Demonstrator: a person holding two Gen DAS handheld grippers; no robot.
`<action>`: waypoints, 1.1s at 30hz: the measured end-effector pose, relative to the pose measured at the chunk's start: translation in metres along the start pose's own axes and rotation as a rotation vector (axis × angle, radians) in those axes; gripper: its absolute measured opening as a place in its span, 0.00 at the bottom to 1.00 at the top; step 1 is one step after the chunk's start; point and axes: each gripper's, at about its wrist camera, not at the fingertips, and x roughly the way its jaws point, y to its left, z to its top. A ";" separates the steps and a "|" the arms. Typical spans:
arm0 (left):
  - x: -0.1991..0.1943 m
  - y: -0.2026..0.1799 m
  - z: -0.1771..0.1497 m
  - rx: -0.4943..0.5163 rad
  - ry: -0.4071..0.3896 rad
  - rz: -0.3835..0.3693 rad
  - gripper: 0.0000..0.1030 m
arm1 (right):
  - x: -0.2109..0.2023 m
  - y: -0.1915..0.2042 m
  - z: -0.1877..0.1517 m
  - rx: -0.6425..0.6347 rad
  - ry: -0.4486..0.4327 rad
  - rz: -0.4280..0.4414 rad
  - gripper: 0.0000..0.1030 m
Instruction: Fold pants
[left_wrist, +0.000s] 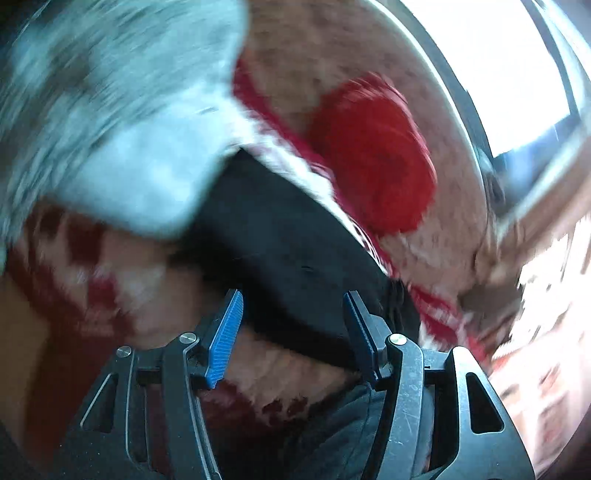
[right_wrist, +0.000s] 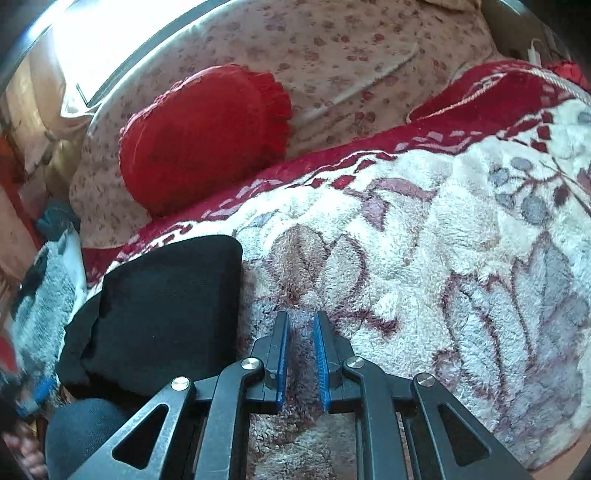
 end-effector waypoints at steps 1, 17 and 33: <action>0.001 0.009 0.000 -0.052 -0.004 -0.018 0.53 | -0.001 0.001 0.000 -0.005 -0.002 -0.007 0.12; 0.018 0.052 0.003 -0.354 -0.018 -0.169 0.18 | 0.005 0.008 -0.001 -0.040 -0.009 -0.040 0.12; 0.007 -0.132 -0.042 0.746 -0.232 0.209 0.11 | 0.001 0.010 0.002 -0.040 -0.008 -0.029 0.12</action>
